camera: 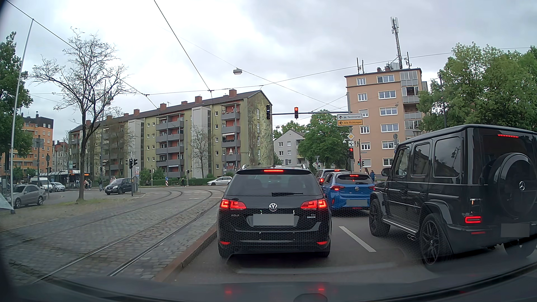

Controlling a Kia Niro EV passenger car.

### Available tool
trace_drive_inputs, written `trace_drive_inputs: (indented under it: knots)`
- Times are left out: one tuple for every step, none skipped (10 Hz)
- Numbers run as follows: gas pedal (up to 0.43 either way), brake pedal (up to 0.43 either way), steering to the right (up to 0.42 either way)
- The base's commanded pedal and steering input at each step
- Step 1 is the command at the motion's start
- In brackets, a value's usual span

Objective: Follow the waypoints while adhering to traffic rules and regulations

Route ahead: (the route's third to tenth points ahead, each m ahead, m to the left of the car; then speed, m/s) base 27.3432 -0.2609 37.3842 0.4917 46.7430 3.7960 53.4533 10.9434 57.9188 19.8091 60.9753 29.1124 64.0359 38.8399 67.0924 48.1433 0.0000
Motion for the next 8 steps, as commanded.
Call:
trace_drive_inputs:
  knots:
    - [0.0,0.232,-0.01]
    - [0.0,0.232,-0.009]
    - [0.0,0.232,-0.009]
    - [0.0,0.232,-0.01]
    - [0.0,0.232,-0.009]
    - [0.0,0.232,-0.009]
    - [0.0,0.232,-0.009]
    - [0.0,0.232,-0.01]
